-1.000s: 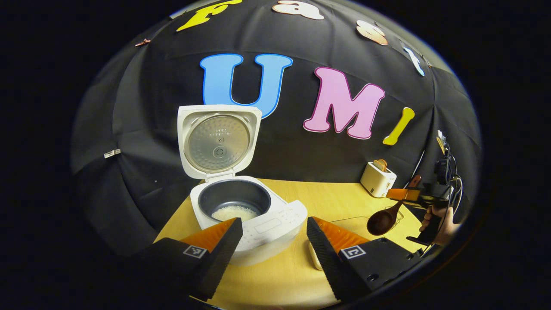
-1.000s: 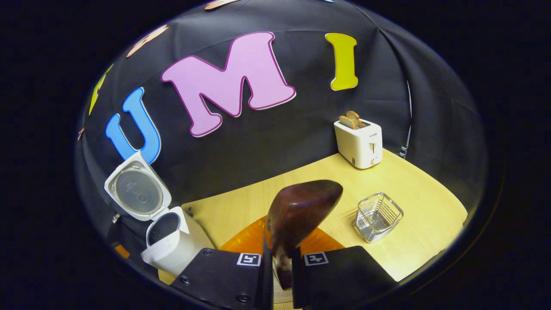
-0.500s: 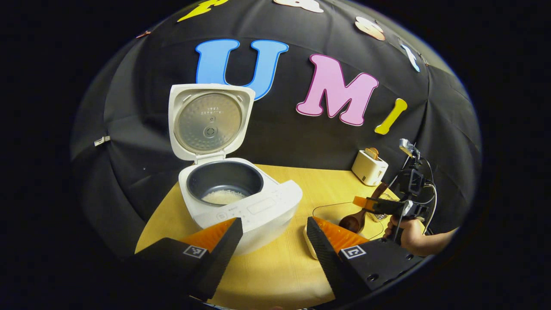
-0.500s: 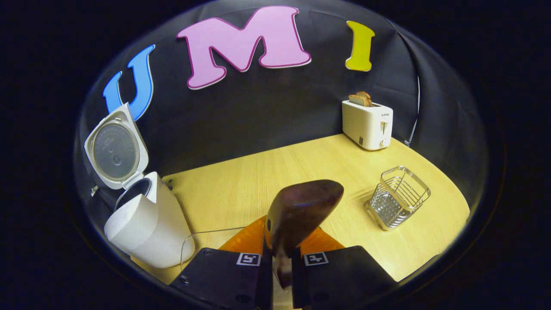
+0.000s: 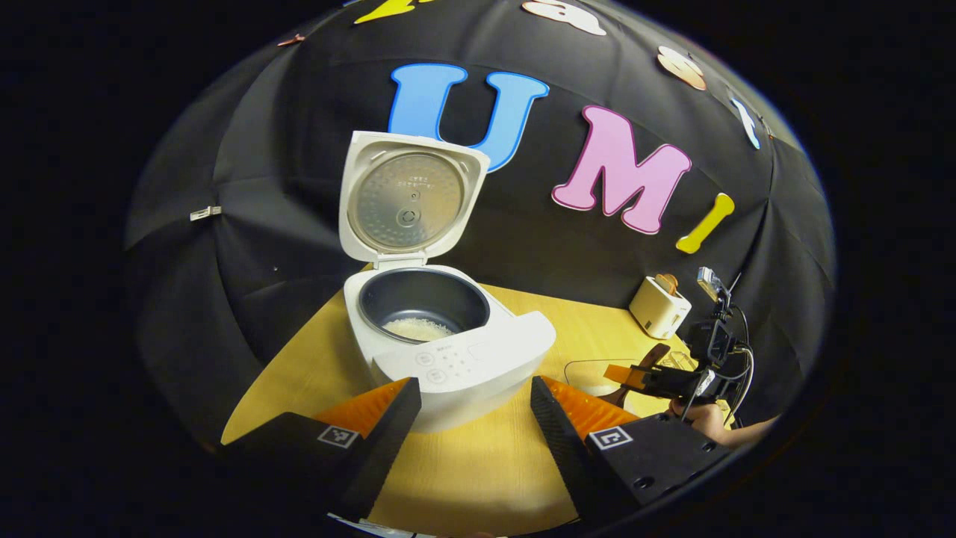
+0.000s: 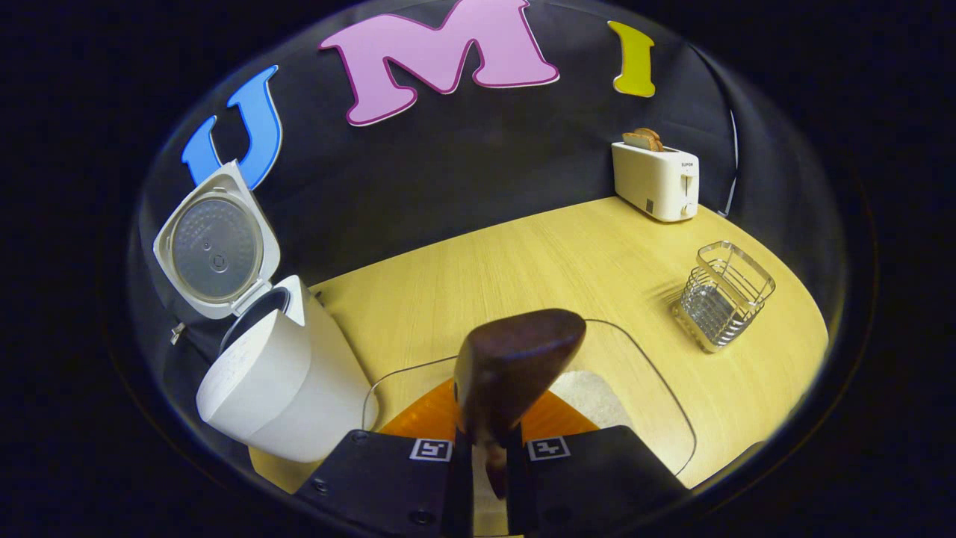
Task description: Close the left gripper, press the button to open the rice cooker; take a wooden spoon from the chopstick holder with the right hand, scoop a spoonful of rice and pour it into the rice cooker, then put the wooden spoon back into the chopstick holder.
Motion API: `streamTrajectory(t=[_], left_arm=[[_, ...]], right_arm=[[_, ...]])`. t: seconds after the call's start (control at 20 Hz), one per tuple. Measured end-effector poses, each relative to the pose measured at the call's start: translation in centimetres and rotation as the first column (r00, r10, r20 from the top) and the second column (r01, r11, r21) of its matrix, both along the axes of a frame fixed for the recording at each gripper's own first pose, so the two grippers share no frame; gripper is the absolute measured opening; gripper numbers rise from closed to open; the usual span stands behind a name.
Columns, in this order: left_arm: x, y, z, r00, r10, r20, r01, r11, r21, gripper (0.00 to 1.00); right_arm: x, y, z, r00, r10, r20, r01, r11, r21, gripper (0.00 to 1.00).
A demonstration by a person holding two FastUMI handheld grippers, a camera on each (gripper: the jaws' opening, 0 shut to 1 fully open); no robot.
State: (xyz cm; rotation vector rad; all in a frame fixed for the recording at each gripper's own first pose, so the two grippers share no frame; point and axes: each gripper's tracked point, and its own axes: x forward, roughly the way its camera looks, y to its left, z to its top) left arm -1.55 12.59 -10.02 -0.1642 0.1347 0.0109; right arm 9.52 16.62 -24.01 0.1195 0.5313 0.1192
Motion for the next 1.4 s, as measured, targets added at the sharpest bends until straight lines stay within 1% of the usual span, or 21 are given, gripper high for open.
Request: streamTrajectory(t=[0.2,0.25,0.4,0.55,0.8,1.0,1.15,1.2,1.25,1.35,1.4], left_arm=[[-0.5,0.7,0.0,1.000,0.015,0.001,-0.015,1.000,-0.010,0.96],[-0.7,0.6,0.2,1.000,0.013,0.005,-0.013,1.000,-0.010,0.96],[-1.0,0.5,0.4,1.000,0.007,0.015,-0.007,1.000,0.016,0.96],[-1.1,0.3,0.4,1.000,-0.005,0.011,0.004,1.000,0.026,0.96],[-1.1,0.0,0.9,1.000,-0.010,0.021,0.009,0.999,0.033,0.96],[-1.1,0.1,1.0,1.000,-0.004,0.021,0.003,0.999,0.042,0.96],[-1.4,0.4,1.3,1.000,0.003,0.029,-0.004,0.999,0.050,0.96],[-1.4,0.4,1.2,1.000,0.004,0.029,-0.005,0.999,0.049,0.92],[-1.5,0.5,1.2,1.000,0.006,0.027,-0.007,0.999,0.048,0.96],[-1.5,0.6,1.1,1.000,0.011,0.026,-0.013,0.999,0.047,0.95],[-1.5,0.7,1.0,1.000,0.014,0.025,-0.015,0.999,0.047,0.92]], right_arm=[[-1.4,1.8,-0.1,0.999,0.019,-0.026,-0.018,0.999,0.044,0.22],[-1.6,1.9,-0.2,0.999,0.018,-0.035,-0.015,0.998,0.064,0.22],[-2.0,3.2,-0.3,0.996,0.017,-0.087,-0.002,0.985,0.170,0.22],[-2.4,3.2,-0.4,0.992,0.022,-0.124,0.005,0.977,0.212,0.22],[-2.9,1.9,0.3,0.986,-0.018,-0.168,0.071,0.946,0.318,0.22],[-2.8,0.4,0.8,0.982,-0.049,-0.185,0.114,0.926,0.361,0.22],[-2.1,-0.6,1.9,0.980,-0.080,-0.183,0.149,0.905,0.399,0.22],[-1.9,-1.1,2.5,0.980,-0.092,-0.179,0.159,0.898,0.410,0.22],[-1.7,-1.6,3.1,0.980,-0.104,-0.172,0.168,0.892,0.419,0.22],[-1.3,-2.4,4.3,0.980,-0.122,-0.161,0.181,0.880,0.440,0.22],[-1.1,-2.9,5.0,0.979,-0.139,-0.152,0.194,0.869,0.456,0.22]])
